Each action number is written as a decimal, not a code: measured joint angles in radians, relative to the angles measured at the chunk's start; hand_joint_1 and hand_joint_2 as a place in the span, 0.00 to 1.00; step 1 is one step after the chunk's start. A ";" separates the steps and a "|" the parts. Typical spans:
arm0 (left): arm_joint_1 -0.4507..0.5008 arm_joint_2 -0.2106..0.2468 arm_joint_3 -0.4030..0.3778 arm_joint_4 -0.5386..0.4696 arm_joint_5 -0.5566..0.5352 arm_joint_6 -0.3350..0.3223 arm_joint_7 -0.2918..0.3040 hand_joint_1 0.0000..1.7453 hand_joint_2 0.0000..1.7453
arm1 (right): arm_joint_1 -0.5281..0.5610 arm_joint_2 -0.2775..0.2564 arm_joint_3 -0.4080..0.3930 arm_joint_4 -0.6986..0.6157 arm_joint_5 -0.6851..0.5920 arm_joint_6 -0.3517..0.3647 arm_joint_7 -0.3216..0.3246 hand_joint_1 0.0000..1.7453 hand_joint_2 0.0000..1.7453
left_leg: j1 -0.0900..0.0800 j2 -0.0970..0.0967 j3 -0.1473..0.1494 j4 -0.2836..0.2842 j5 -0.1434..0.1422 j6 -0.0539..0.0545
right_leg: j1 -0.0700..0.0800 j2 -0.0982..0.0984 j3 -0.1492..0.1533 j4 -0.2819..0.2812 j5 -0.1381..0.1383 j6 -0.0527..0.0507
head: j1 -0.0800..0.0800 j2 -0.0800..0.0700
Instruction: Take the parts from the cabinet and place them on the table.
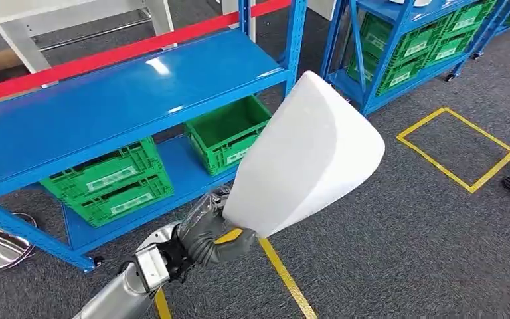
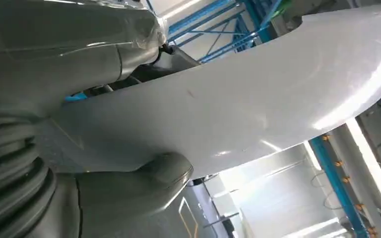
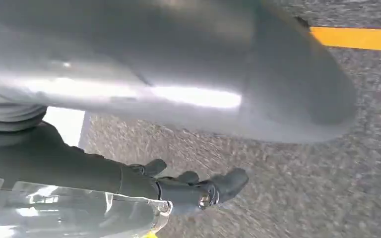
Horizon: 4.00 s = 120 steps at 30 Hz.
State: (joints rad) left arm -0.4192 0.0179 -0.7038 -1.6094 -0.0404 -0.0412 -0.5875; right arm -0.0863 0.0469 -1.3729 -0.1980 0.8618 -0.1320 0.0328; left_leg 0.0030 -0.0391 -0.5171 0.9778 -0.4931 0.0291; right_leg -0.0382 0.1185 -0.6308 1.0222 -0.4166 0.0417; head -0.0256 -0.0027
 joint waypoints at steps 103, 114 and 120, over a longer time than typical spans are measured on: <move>0.074 -0.036 0.034 -0.053 0.002 -0.180 -0.062 1.00 1.00 | -0.016 -0.068 -0.039 -0.007 -0.069 0.142 0.023 0.00 0.00 | -0.021 0.139 -0.001 0.009 -0.024 -0.015 | 0.021 -0.173 0.046 -0.002 -0.046 -0.013 | 0.016 0.000; 0.097 -0.030 0.035 -0.069 0.002 -0.187 -0.082 1.00 1.00 | -0.005 -0.110 -0.040 -0.010 -0.067 0.070 0.081 0.00 0.00 | -0.009 0.039 -0.157 0.310 -0.136 -0.030 | 0.023 -0.059 0.034 0.000 -0.037 -0.051 | 0.011 0.000; 0.097 -0.029 0.034 -0.082 0.002 -0.190 -0.096 1.00 1.00 | -0.001 -0.121 -0.040 -0.010 -0.064 0.060 0.095 0.00 0.00 | -0.013 -0.026 -0.019 0.017 -0.020 -0.014 | 0.017 0.009 0.022 0.000 -0.024 -0.029 | 0.012 0.000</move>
State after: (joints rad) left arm -0.3219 -0.0111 -0.6695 -1.6911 -0.0389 -0.2312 -0.6836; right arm -0.0872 -0.0740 -1.4126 -0.2083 0.7973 -0.0725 0.1274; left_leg -0.0096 -0.0647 -0.5365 0.9952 -0.5126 0.0149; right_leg -0.0212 0.1273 -0.6085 1.0224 -0.4407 0.0130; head -0.0137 -0.0027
